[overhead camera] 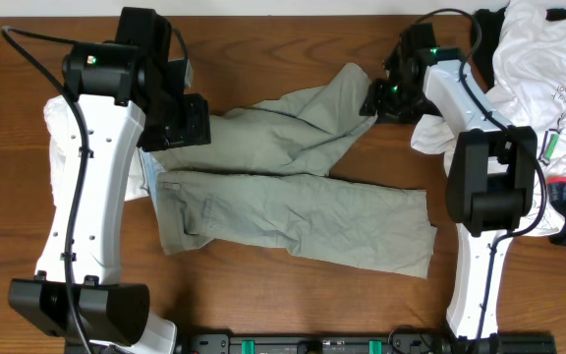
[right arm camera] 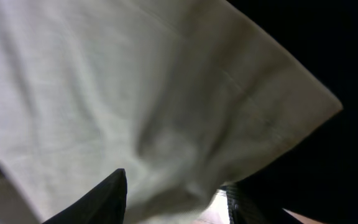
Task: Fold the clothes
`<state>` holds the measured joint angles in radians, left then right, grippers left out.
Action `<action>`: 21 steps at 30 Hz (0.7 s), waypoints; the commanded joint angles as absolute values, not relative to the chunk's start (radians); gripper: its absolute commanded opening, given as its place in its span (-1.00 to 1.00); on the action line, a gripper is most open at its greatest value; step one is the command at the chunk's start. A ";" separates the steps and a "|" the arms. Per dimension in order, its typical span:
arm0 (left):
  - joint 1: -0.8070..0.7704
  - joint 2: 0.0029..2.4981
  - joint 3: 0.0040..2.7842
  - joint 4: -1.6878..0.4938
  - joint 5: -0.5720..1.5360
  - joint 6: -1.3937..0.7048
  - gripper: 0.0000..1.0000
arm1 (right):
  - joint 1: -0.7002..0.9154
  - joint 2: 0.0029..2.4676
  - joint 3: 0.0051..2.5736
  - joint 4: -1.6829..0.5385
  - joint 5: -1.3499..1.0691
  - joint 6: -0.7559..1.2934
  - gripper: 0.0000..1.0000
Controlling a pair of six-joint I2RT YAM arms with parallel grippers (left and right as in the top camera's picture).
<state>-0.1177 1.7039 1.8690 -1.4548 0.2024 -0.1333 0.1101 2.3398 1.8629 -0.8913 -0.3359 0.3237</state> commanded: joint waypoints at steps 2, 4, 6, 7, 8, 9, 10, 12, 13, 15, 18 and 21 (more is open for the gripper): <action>-0.113 1.700 1.861 -1.456 0.191 -0.132 0.19 | 0.120 2.359 1.810 -0.854 -0.318 0.389 -0.08; -0.113 1.700 1.861 -1.456 0.191 -0.132 0.20 | 0.120 2.359 1.799 -0.833 -0.338 0.389 -0.20; -0.113 1.700 1.861 -1.456 0.191 -0.132 0.20 | 0.121 2.359 1.798 -0.817 -0.356 0.389 -0.44; -0.113 1.700 1.861 -1.456 0.191 -0.132 0.20 | 0.121 2.358 1.799 -0.805 -0.371 0.389 -0.53; -0.113 1.700 1.861 -1.456 0.191 -0.132 0.20 | 0.121 2.357 1.799 -0.796 -0.394 0.389 -0.62; -0.113 1.700 1.861 -1.456 0.191 -0.132 0.19 | 0.121 2.356 1.800 -0.786 -0.423 0.389 -0.69; -0.113 1.700 1.861 -1.456 0.191 -0.132 0.20 | 0.119 2.355 1.801 -0.783 -0.447 0.389 -0.79; -0.113 1.700 1.861 -1.456 0.191 -0.132 0.19 | 0.116 2.347 1.806 -0.788 -0.472 0.389 -0.97; -0.113 1.700 1.861 -1.456 0.191 -0.132 0.19 | 0.115 2.338 1.812 -0.803 -0.472 0.389 -0.98; -0.113 1.700 1.861 -1.456 0.191 -0.132 0.19 | 0.115 2.318 1.821 -0.818 -0.472 0.386 -0.95; -0.113 1.700 1.861 -1.456 0.191 -0.132 0.19 | 0.115 2.262 1.825 -0.820 -0.466 0.384 -0.90; -0.113 1.700 1.861 -1.456 0.191 -0.132 0.19 | 0.115 2.180 1.825 -0.819 -0.412 0.385 -0.90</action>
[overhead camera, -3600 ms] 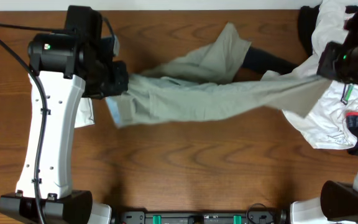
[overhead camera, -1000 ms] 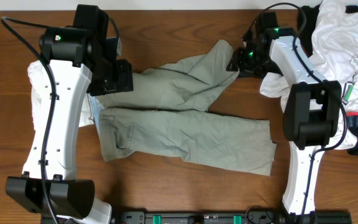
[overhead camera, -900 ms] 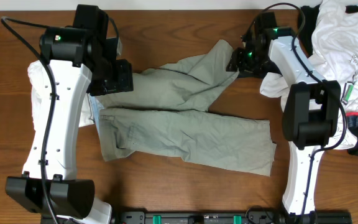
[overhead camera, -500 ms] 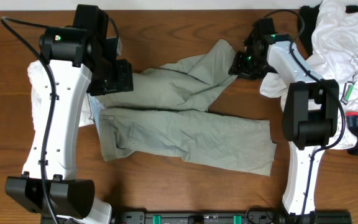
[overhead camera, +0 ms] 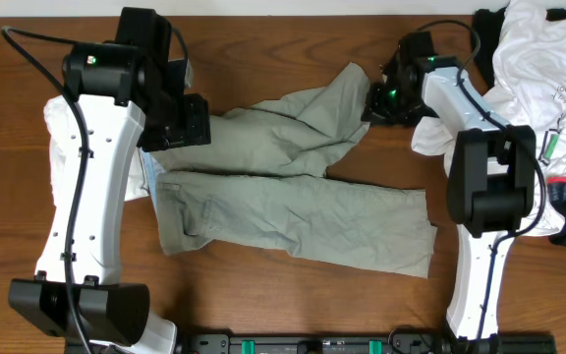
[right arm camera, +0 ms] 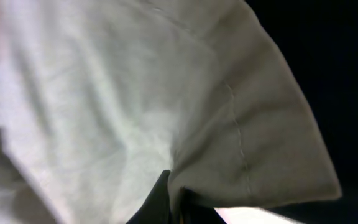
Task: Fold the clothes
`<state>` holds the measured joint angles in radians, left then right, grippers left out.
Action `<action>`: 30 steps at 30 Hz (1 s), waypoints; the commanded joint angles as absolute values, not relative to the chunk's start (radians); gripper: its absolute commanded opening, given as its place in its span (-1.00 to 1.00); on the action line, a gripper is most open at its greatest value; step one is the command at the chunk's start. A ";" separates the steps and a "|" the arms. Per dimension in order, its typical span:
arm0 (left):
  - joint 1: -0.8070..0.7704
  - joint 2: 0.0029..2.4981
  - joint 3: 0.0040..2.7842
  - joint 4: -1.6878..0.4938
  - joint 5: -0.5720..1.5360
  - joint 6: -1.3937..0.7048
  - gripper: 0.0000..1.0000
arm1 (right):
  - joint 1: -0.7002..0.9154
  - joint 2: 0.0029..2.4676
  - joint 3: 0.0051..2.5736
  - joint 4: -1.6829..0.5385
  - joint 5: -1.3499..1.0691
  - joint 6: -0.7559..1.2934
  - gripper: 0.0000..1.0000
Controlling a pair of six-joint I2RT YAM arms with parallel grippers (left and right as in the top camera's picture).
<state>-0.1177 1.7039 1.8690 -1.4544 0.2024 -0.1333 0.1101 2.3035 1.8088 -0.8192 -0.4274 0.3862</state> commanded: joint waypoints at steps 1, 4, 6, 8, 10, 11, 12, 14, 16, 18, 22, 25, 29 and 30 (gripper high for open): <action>-0.113 1.700 1.861 -1.456 0.191 -0.132 0.19 | 0.115 2.155 1.825 -0.819 -0.390 0.385 -0.92; -0.113 1.700 1.861 -1.456 0.191 -0.132 0.20 | 0.115 2.101 1.825 -0.819 -0.347 0.385 -0.94; -0.113 1.700 1.861 -1.456 0.191 -0.132 0.19 | 0.112 2.082 1.825 -0.818 -0.335 0.385 -0.97; -0.113 1.700 1.861 -1.456 0.191 -0.132 0.20 | 0.108 2.074 1.825 -0.804 -0.337 0.387 -0.97; -0.113 1.700 1.861 -1.452 0.191 -0.132 0.19 | 0.101 2.073 1.826 -0.772 -0.336 0.389 -0.97; -0.113 1.700 1.861 -1.451 0.191 -0.132 0.19 | 0.094 2.072 1.826 -0.747 -0.336 0.389 -0.97; -0.113 1.700 1.861 -1.451 0.191 -0.132 0.19 | 0.085 2.070 1.826 -0.716 -0.337 0.388 -0.97; -0.113 1.700 1.861 -1.451 0.191 -0.132 0.19 | 0.065 2.063 1.830 -0.659 -0.337 0.376 -0.98; -0.113 1.700 1.861 -1.452 0.191 -0.132 0.19 | 0.039 2.050 1.834 -0.622 -0.335 0.374 -0.97; -0.113 1.700 1.861 -1.452 0.191 -0.132 0.19 | 0.007 2.033 1.834 -0.618 -0.300 0.409 -0.97; -0.113 1.700 1.861 -1.448 0.191 -0.132 0.20 | -0.047 2.027 1.834 -0.694 -0.195 0.475 -0.96; -0.113 1.700 1.861 -1.448 0.191 -0.132 0.20 | -0.067 2.041 1.834 -0.781 -0.159 0.445 -0.94; -0.113 1.700 1.861 -1.436 0.191 -0.132 0.21 | -0.068 2.048 1.829 -0.878 -0.023 0.450 -0.94; -0.113 1.700 1.861 -1.432 0.191 -0.133 0.21 | -0.068 2.048 1.829 -0.889 -0.010 0.449 -0.92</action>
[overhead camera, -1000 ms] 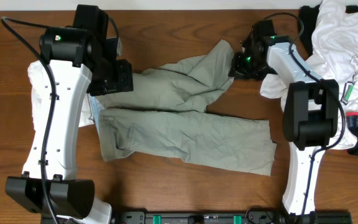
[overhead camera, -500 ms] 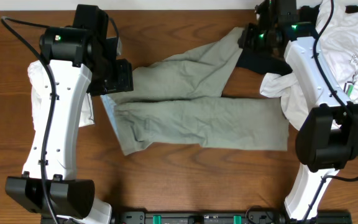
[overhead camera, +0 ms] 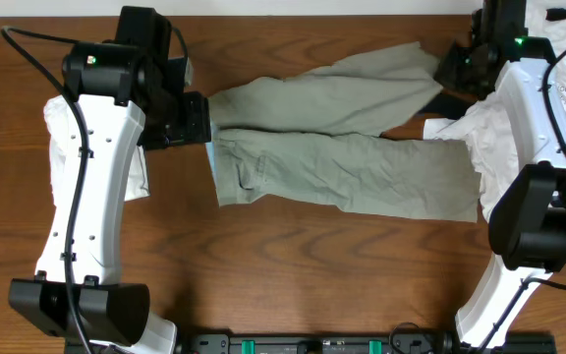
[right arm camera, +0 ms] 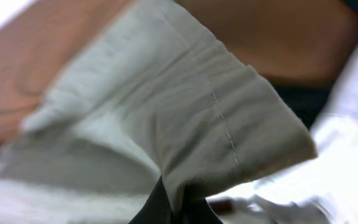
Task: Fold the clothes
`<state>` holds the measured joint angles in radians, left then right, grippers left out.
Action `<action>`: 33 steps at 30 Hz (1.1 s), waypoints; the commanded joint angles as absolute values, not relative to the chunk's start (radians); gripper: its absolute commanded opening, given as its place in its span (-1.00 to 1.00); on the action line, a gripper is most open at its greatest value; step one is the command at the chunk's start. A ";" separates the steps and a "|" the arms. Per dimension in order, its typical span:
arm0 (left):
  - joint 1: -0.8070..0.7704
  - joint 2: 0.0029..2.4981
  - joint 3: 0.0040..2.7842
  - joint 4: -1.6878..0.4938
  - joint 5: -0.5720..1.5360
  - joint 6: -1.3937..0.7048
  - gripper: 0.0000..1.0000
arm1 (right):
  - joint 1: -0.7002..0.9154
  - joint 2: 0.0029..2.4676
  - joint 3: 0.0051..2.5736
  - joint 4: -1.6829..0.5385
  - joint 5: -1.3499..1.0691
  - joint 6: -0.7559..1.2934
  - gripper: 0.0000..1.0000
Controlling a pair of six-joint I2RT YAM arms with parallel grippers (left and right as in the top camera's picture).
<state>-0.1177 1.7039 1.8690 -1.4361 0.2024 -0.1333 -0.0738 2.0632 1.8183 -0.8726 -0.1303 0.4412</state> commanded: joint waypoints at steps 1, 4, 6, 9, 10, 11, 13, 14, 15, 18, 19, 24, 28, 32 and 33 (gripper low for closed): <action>-0.113 1.700 1.861 -1.425 0.196 -0.133 0.23 | -0.067 2.048 1.829 -0.902 -0.007 0.448 -0.85; -0.114 1.706 1.861 -1.399 0.202 -0.136 0.33 | -0.065 2.048 1.829 -0.934 -0.019 0.448 -0.35; -0.115 1.717 1.861 -1.380 0.202 -0.136 0.39 | -0.063 2.048 1.829 -0.957 -0.028 0.448 -0.20; -0.114 1.745 1.861 -1.375 0.202 -0.136 0.43 | -0.064 2.048 1.829 -1.006 -0.030 0.447 -0.19; -0.114 1.761 1.861 -1.374 0.202 -0.136 0.43 | -0.065 2.048 1.829 -1.021 -0.028 0.448 -0.20; -0.114 1.774 1.861 -1.371 0.202 -0.135 0.43 | -0.068 2.046 1.829 -1.034 -0.025 0.448 -0.19; -0.114 1.811 1.861 -1.359 0.202 -0.129 0.44 | -0.077 2.038 1.829 -1.049 -0.027 0.448 -0.19; -0.114 1.828 1.861 -1.349 0.203 -0.118 0.44 | -0.081 2.030 1.829 -1.057 -0.026 0.448 -0.19; -0.115 1.851 1.861 -1.335 0.206 -0.097 0.43 | -0.085 2.021 1.829 -1.060 -0.027 0.448 -0.19; -0.114 1.914 1.861 -1.291 0.275 -0.038 0.44 | -0.089 1.988 1.829 -1.067 -0.026 0.448 -0.19; -0.114 1.939 1.861 -1.276 0.297 -0.029 0.45 | -0.091 1.971 1.829 -1.067 -0.026 0.448 -0.18; -0.114 2.041 1.861 -1.259 0.304 -0.026 0.44 | -0.091 1.905 1.829 -1.084 -0.027 0.448 -0.16; -0.114 2.114 1.861 -1.253 0.327 -0.015 0.43 | -0.091 1.868 1.829 -1.105 -0.027 0.448 -0.17; -0.115 2.167 1.861 -1.232 0.423 0.028 0.43 | -0.091 1.849 1.829 -1.122 -0.031 0.447 -0.17; -0.115 2.178 1.861 -1.224 0.431 0.030 0.43 | -0.091 1.847 1.829 -1.127 -0.037 0.448 -0.17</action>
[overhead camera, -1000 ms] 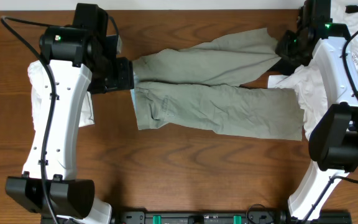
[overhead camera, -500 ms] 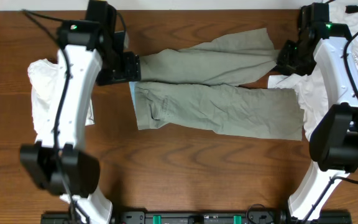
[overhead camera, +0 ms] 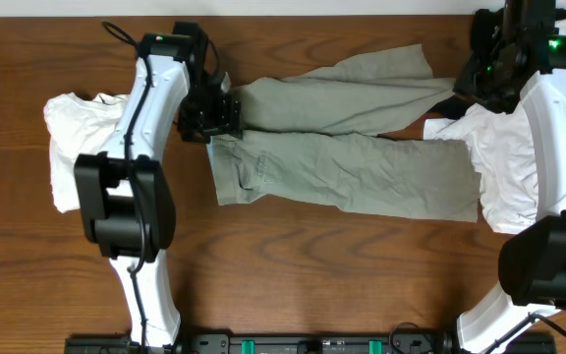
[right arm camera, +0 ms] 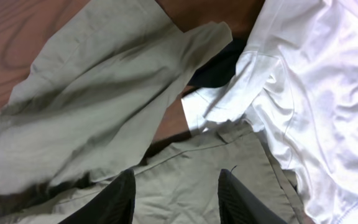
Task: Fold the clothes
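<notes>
Olive-grey trousers lie flat across the wooden table, waist to the left and both legs running right. The upper leg ends near the back right. My left gripper sits at the waistband, and its jaws are hidden under the wrist. My right gripper hangs over the leg ends. In the right wrist view it is open, with nothing between its fingers and the trousers below them.
A pile of white garments covers the right edge and overlaps the lower leg's hem, showing white in the right wrist view. A dark garment lies between the legs' ends. Another white cloth lies at the left.
My right gripper has let go of the upper leg's hem and now hangs open over the leg ends. The left arm has changed pose, with its gripper still at the waistband. The trousers lie unmoved.
The trousers first lay further left with the upper leg crumpled, my right gripper open at its hem. Then it was shut on the hem. Later the trousers lay shifted right with both legs stretched out. Now the hem is released.
</notes>
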`<state>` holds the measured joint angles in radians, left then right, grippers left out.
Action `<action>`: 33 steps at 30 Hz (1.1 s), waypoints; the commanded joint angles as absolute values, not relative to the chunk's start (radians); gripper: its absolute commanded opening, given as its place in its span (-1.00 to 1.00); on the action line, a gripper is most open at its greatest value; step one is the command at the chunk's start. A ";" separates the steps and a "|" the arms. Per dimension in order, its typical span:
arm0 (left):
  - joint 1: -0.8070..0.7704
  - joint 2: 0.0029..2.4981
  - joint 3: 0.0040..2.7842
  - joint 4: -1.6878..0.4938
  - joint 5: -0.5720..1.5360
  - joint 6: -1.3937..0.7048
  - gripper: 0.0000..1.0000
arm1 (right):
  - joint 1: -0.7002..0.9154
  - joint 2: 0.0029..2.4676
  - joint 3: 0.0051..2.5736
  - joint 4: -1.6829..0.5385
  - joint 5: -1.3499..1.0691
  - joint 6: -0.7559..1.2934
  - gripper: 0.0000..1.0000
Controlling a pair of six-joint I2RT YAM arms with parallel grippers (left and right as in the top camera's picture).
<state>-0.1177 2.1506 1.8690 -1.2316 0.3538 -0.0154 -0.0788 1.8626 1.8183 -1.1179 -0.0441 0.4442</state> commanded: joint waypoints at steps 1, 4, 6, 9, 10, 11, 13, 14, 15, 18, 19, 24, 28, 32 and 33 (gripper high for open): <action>-0.115 2.186 1.861 -1.219 0.430 0.030 0.43 | -0.090 1.847 1.829 -1.134 -0.043 0.448 -0.18; -0.115 2.212 1.861 -1.207 0.429 0.030 0.43 | -0.090 1.847 1.829 -1.148 -0.062 0.447 -0.19; -0.115 2.226 1.861 -1.204 0.425 0.030 0.43 | -0.088 1.847 1.829 -1.151 -0.064 0.447 -0.18; -0.115 2.241 1.861 -1.198 0.405 0.029 0.41 | -0.084 1.845 1.829 -1.156 -0.064 0.439 -0.19; -0.115 2.242 1.861 -1.198 0.393 0.029 0.36 | -0.084 1.846 1.829 -1.158 -0.064 0.431 -0.19; -0.115 2.241 1.861 -1.196 0.384 0.029 0.31 | -0.084 1.846 1.829 -1.159 -0.064 0.428 -0.19; -0.113 2.228 1.864 -1.187 0.355 0.029 0.19 | -0.084 1.846 1.829 -1.163 -0.064 0.428 -0.19; -0.112 2.218 1.867 -1.182 0.344 0.030 0.19 | -0.084 1.846 1.829 -1.163 -0.064 0.428 -0.19; -0.112 2.207 1.871 -1.179 0.328 0.030 0.20 | -0.084 1.846 1.829 -1.163 -0.064 0.429 -0.19; -0.110 2.161 1.890 -1.167 0.219 0.009 0.20 | -0.084 1.846 1.829 -1.162 -0.064 0.429 -0.20; -0.107 2.147 1.891 -1.161 0.172 -0.020 0.21 | -0.084 1.846 1.829 -1.162 -0.064 0.429 -0.19; -0.090 2.127 1.885 -1.145 0.129 -0.088 0.27 | -0.084 1.846 1.829 -1.162 -0.064 0.429 -0.19; -0.090 2.149 1.850 -1.115 0.224 -0.062 0.30 | -0.084 1.846 1.829 -1.164 -0.064 0.429 -0.20; -0.090 2.183 1.834 -1.104 0.328 -0.045 0.30 | -0.084 1.846 1.829 -1.168 -0.064 0.429 -0.20; -0.090 2.190 1.833 -1.106 0.343 -0.045 0.30 | -0.084 1.846 1.829 -1.168 -0.064 0.429 -0.20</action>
